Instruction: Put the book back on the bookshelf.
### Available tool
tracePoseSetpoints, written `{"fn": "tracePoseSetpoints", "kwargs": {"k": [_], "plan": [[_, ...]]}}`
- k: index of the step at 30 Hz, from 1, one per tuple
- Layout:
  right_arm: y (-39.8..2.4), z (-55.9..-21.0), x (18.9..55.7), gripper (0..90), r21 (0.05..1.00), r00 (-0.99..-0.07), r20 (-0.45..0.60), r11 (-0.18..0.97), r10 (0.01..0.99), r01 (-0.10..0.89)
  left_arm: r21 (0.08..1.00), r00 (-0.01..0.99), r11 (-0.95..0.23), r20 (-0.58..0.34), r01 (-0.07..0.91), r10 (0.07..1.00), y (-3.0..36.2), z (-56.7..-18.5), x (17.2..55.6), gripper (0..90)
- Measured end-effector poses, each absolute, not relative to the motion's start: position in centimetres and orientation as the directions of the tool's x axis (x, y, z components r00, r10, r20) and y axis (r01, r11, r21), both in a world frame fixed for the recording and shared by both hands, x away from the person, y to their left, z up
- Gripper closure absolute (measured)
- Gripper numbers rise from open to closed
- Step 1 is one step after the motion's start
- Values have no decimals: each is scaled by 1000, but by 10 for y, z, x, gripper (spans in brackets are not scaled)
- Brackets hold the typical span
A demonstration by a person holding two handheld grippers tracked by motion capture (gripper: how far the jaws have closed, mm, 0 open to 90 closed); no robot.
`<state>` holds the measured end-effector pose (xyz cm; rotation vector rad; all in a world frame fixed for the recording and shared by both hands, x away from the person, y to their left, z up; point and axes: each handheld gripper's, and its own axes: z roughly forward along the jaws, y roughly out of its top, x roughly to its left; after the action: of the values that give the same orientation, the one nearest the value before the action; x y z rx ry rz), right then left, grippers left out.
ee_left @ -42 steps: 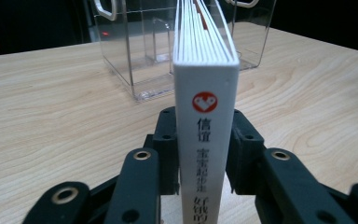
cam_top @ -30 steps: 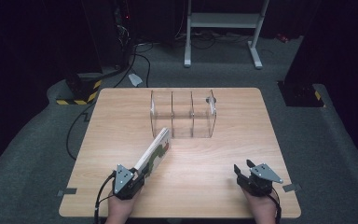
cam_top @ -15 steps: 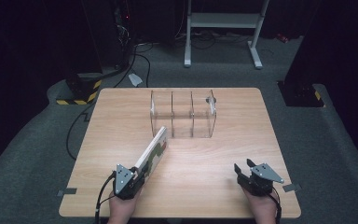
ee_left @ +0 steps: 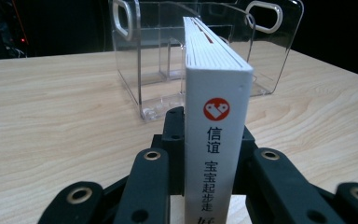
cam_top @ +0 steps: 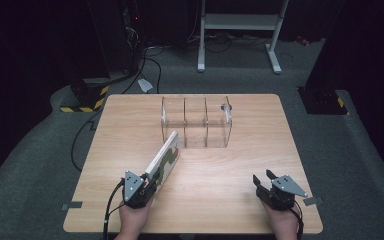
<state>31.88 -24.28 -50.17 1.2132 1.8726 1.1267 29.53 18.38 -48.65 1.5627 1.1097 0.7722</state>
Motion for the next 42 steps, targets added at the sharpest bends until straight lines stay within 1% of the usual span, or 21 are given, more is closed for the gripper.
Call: {"fn": "tracePoseSetpoints", "kwargs": {"k": [19,28,31,36,40,42], "plan": [[-242,-501,318,462,900,-392,-41,204,919,385,966,328,-13,-74,257,942,175,-471,313,753],[-243,-501,316,463,901,-395,-38,203,918,384,971,302,-27,-48,239,952,171,-460,327,753],[-242,-501,316,464,902,-394,-39,202,918,382,970,300,-12,-64,244,952,171,-459,330,753],[-242,-502,319,463,901,-400,-33,201,916,384,972,301,-33,-39,231,953,166,-457,338,753],[-241,-501,318,464,902,-400,-37,202,916,381,973,282,-11,-56,230,958,166,-455,344,753],[-241,-501,318,465,902,-400,-35,201,916,381,974,277,-16,-49,228,960,164,-453,347,753]]}}
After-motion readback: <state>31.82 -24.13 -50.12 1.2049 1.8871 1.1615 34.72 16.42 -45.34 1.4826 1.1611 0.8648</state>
